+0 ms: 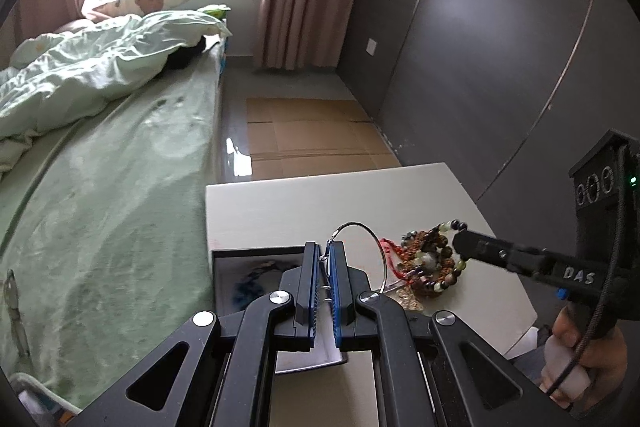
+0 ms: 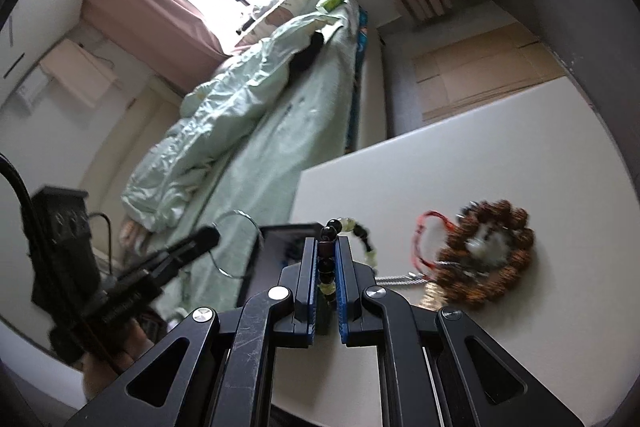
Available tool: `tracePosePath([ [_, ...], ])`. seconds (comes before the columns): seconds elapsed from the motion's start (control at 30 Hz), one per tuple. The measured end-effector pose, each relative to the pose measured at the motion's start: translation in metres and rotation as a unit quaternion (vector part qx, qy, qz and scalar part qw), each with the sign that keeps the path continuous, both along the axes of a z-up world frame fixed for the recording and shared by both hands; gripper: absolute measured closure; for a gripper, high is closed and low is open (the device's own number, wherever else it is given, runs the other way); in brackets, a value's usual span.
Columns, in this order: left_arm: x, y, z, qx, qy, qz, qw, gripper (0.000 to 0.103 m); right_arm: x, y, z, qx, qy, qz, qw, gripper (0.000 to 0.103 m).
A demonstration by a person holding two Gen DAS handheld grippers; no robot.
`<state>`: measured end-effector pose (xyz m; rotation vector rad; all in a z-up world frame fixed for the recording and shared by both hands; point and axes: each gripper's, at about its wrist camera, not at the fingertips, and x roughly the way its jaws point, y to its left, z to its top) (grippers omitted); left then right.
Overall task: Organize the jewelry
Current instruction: 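Carry the dark beaded strand with the left tool into the black box and release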
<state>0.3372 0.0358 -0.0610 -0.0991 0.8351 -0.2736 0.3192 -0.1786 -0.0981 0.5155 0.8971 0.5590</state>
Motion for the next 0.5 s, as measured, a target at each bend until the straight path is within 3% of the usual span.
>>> tracePosePath([
  [0.2, 0.001, 0.026, -0.006, -0.024, 0.005, 0.023, 0.9994, 0.097, -0.005, 0.027, 0.019, 0.014, -0.02, 0.016, 1.0, 0.094],
  [0.3, 0.006, 0.038, -0.017, -0.031, 0.029, 0.037, 0.9984, 0.095, -0.008, 0.04, 0.025, 0.018, -0.03, 0.024, 0.999, 0.094],
  [0.5, 0.003, 0.056, -0.029, -0.039, 0.051, 0.055, 0.9964, 0.095, -0.005, 0.065, 0.02, 0.014, -0.031, 0.044, 0.998, 0.094],
])
